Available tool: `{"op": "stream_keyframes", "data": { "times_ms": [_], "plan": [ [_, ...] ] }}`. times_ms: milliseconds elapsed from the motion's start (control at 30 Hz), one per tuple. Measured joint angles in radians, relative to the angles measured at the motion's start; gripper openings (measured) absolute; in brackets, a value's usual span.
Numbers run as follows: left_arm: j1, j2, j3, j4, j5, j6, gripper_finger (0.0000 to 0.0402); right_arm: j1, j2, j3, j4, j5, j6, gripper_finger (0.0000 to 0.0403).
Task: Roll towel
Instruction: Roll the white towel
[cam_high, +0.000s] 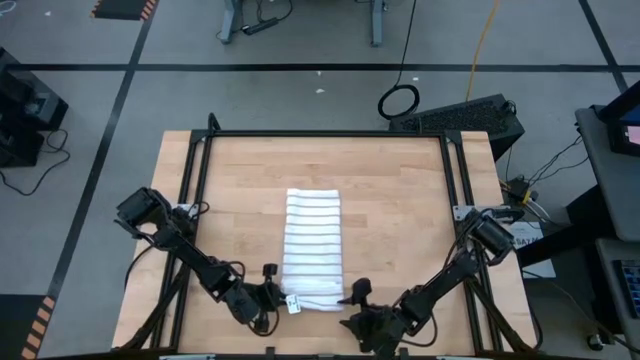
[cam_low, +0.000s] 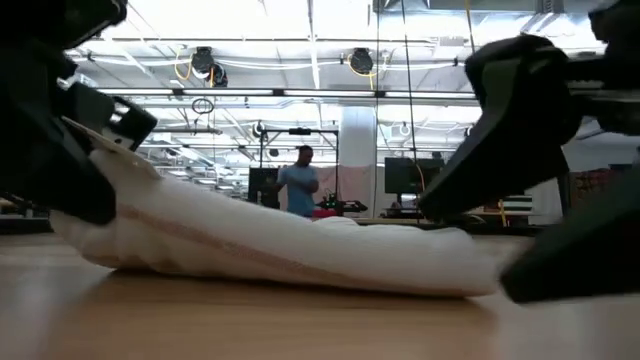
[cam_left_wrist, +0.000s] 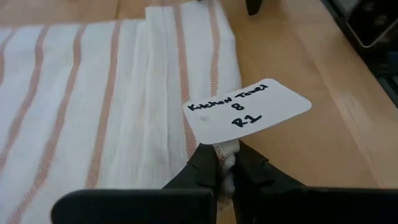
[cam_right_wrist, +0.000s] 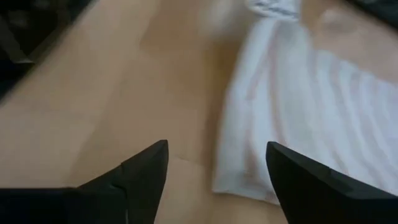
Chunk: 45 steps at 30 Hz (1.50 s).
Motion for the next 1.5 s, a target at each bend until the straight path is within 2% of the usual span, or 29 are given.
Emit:
{"op": "stream_keyframes", "data": {
  "times_ms": [133,433,700,933,1133,1333,1400,1500],
  "plan": [
    [-0.001,0.000,-0.018,0.000,-0.019,-0.089,0.0017,0.007,0.006,0.001,0.029,0.117,-0.009,0.0257],
    [0.000,0.000,-0.022,0.098,-0.037,-0.074,0.0017,-0.006,0.006,0.000,0.016,0.087,-0.082,0.0256],
    [0.000,-0.025,-0.021,0.094,-0.037,-0.114,0.0017,-0.027,0.006,0.000,0.010,0.088,-0.085,0.0245],
    [0.000,-0.027,-0.021,0.094,-0.036,-0.117,0.0024,-0.051,0.006,0.000,0.010,0.086,-0.085,0.0179],
    [-0.002,-0.027,-0.021,0.094,-0.030,-0.116,0.0026,-0.057,0.006,0.000,0.009,0.080,-0.081,0.0105],
    [-0.003,-0.027,-0.021,0.023,-0.025,-0.145,0.0027,-0.076,0.006,0.000,0.006,-0.052,0.002,0.0018],
    [-0.003,-0.026,-0.021,0.016,-0.021,-0.151,0.0027,-0.091,0.006,0.000,0.004,-0.110,0.037,0.0008],
    [-0.003,-0.026,-0.021,0.074,0.037,-0.151,0.0028,-0.110,0.004,0.000,0.008,-0.171,0.105,0.0015]
  ]
}}
